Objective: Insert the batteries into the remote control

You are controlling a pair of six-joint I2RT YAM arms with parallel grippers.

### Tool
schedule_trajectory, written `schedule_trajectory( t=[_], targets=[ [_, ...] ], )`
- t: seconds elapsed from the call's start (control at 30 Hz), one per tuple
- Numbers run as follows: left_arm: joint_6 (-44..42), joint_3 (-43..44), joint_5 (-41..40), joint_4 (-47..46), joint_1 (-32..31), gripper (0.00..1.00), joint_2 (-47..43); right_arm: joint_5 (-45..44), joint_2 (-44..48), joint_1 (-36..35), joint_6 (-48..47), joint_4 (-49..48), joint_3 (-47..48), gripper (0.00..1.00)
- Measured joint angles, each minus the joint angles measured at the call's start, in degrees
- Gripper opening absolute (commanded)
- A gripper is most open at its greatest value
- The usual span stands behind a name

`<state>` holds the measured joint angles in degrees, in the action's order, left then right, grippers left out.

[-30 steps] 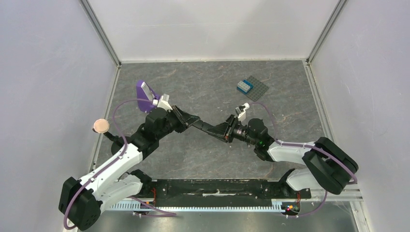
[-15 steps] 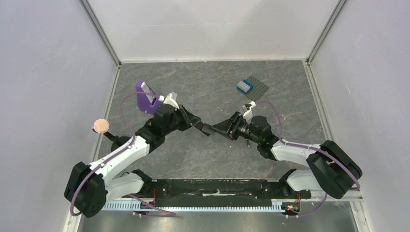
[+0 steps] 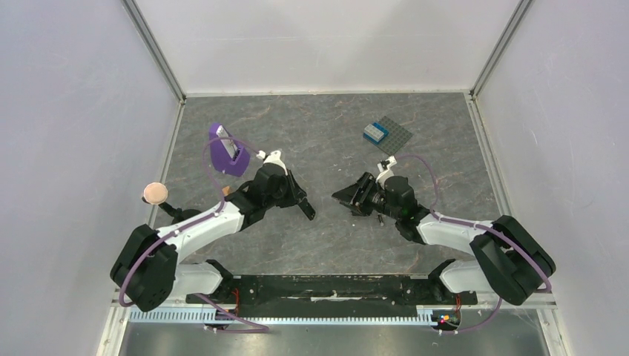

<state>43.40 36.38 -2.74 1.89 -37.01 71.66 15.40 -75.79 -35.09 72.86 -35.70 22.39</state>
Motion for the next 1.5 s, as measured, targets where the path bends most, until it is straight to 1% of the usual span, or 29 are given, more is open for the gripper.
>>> schedule_trajectory(
  t=[0.13,0.2,0.33,0.4,0.5,0.6,0.67,0.8,0.9,1.03,1.2,1.37,1.5],
  targets=[
    [-3.48,1.73,0.00,1.03,-0.46,0.02,-0.02,-3.04,1.36,0.15,-6.36,8.15,1.22,0.56],
    [-6.16,2.67,2.01,1.03,-0.46,0.02,-0.17,-4.59,3.28,0.28,-10.56,12.96,2.47,0.56],
    [-12.39,4.02,10.97,1.14,-0.48,0.02,-1.11,-9.03,7.50,0.81,-19.23,22.67,5.92,0.57],
    [-14.78,4.24,15.76,1.22,-0.46,0.02,-2.01,-13.33,10.21,1.01,-23.54,28.61,7.26,0.57],
    [-17.53,4.24,22.64,1.22,-0.48,0.02,-3.58,-19.82,14.25,1.38,-28.17,36.85,7.50,0.57],
    [-20.85,4.24,29.57,1.09,-0.50,0.02,-5.42,-24.30,15.89,1.73,-30.62,42.69,7.50,0.57],
    [-23.37,4.24,34.25,0.94,-0.52,0.02,-6.62,-26.53,16.22,1.88,-31.93,46.10,7.50,0.56],
    [-28.22,4.24,42.42,0.98,-0.70,0.02,-8.39,-28.39,15.76,1.95,-34.21,49.86,7.50,0.55],
    [-31.54,4.24,46.14,1.27,-1.11,0.02,-10.21,-28.83,14.21,1.95,-35.67,51.30,7.50,0.55],
    [-34.58,4.24,47.95,1.92,-1.38,0.02,-13.31,-29.03,12.00,1.95,-36.70,51.69,7.50,0.55],
    [-34.95,4.22,47.56,2.29,-1.38,0.02,-15.08,-30.71,8.70,2.32,-35.91,51.74,7.91,0.57],
    [-35.04,4.20,45.03,2.27,-1.38,0.02,-15.08,-34.99,4.76,4.37,-31.58,51.71,10.75,0.56],
    [-35.63,4.13,41.53,2.27,-1.38,0.02,-15.23,-37.53,0.52,5.09,-30.05,51.69,15.63,0.54]
  ],
)
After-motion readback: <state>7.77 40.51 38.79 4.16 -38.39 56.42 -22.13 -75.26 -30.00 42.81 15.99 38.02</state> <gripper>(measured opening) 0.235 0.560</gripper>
